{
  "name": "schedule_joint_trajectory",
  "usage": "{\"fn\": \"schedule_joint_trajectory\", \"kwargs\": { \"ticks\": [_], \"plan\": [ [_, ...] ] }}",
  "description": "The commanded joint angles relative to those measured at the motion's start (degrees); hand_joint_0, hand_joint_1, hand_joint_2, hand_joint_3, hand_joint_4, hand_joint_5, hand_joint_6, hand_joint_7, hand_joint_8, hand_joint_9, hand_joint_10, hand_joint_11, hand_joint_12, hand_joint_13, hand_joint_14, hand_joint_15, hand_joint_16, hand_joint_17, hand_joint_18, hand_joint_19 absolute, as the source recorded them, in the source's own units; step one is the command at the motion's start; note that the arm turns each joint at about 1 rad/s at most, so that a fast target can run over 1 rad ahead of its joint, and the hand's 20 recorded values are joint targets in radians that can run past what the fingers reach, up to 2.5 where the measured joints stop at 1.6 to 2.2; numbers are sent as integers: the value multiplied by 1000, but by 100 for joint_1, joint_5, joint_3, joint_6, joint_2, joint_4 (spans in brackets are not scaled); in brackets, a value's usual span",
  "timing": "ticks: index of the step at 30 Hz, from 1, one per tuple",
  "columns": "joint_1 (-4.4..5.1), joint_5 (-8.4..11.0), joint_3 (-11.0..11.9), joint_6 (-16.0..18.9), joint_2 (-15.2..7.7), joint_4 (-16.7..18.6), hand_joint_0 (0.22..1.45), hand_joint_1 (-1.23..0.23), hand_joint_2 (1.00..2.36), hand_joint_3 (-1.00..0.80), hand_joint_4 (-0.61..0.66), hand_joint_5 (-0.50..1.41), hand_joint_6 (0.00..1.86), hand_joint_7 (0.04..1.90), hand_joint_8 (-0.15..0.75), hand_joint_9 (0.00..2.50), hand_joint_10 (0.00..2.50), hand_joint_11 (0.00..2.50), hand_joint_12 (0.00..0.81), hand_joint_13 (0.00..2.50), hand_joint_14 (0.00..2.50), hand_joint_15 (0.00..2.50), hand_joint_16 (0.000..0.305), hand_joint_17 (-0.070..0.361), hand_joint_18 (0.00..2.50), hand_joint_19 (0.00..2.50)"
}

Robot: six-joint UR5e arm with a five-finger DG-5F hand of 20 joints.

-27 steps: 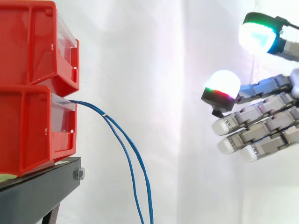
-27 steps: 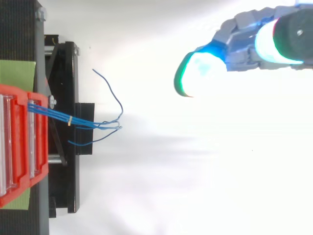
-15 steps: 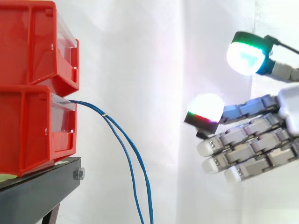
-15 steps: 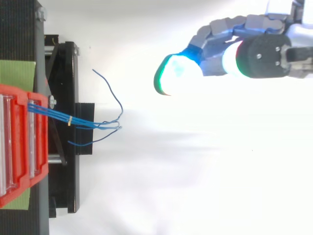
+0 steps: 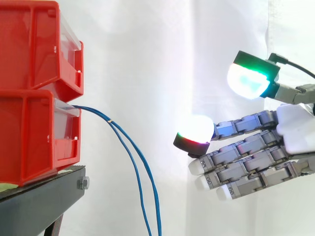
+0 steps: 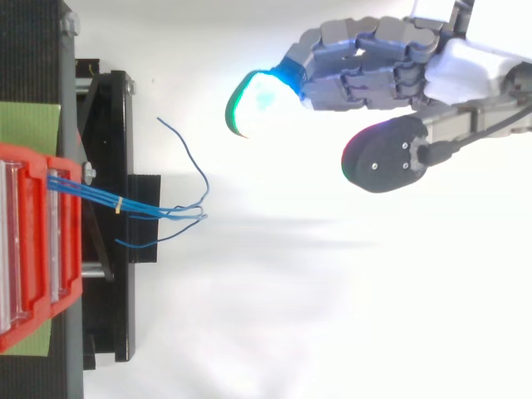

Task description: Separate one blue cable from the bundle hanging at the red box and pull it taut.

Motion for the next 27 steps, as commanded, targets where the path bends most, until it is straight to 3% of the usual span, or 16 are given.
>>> {"fn": "schedule_joint_trajectory", "kwargs": {
  "ticks": [1, 8, 10, 16, 17, 20, 21, 25, 27],
  "plan": [
    [46, 184, 3, -399, -3, 61, 484, -795, 1000, -500, 171, -253, 503, 843, 278, 229, 5, 166, 322, 281, 0, 0, 40, 89, 272, 0],
    [108, 501, 3, -1146, -3, 308, 474, -763, 1000, -500, 179, -252, 503, 841, 279, 236, 7, 174, 323, 282, 0, 8, 40, 90, 264, 0],
    [117, 545, 3, -1252, -3, 308, 473, -677, 1000, -500, 186, -250, 503, 842, 286, 254, 5, 179, 324, 289, 0, 11, 40, 89, 265, 0],
    [178, 580, 3, -1313, -12, 360, 476, -606, 1000, -500, 194, -245, 503, 840, 289, 278, 5, 171, 321, 302, 0, 23, 39, 87, 265, 0],
    [187, 562, 38, -1287, -152, 360, 476, -600, 1000, -500, 195, -245, 503, 841, 290, 280, 5, 164, 320, 303, 1, 17, 39, 87, 266, 0],
    [178, 545, 126, -1252, -214, 334, 480, -582, 1000, -500, 200, -243, 503, 845, 291, 284, 5, 173, 318, 305, 0, 24, 38, 87, 264, 0],
    [161, 404, 319, -1155, -478, 352, 482, -577, 1000, -500, 199, -243, 503, 845, 291, 284, 5, 173, 317, 306, 0, 28, 38, 86, 263, 0],
    [152, 53, 706, -1058, -759, 334, 482, -573, 1000, -500, 202, -242, 503, 848, 291, 286, 5, 174, 318, 310, 0, 26, 38, 86, 266, 0],
    [152, 35, 776, -1076, -768, 325, 483, -577, 1000, -500, 203, -241, 503, 849, 291, 285, 5, 174, 318, 311, 0, 25, 38, 85, 270, 0]
  ]
}}
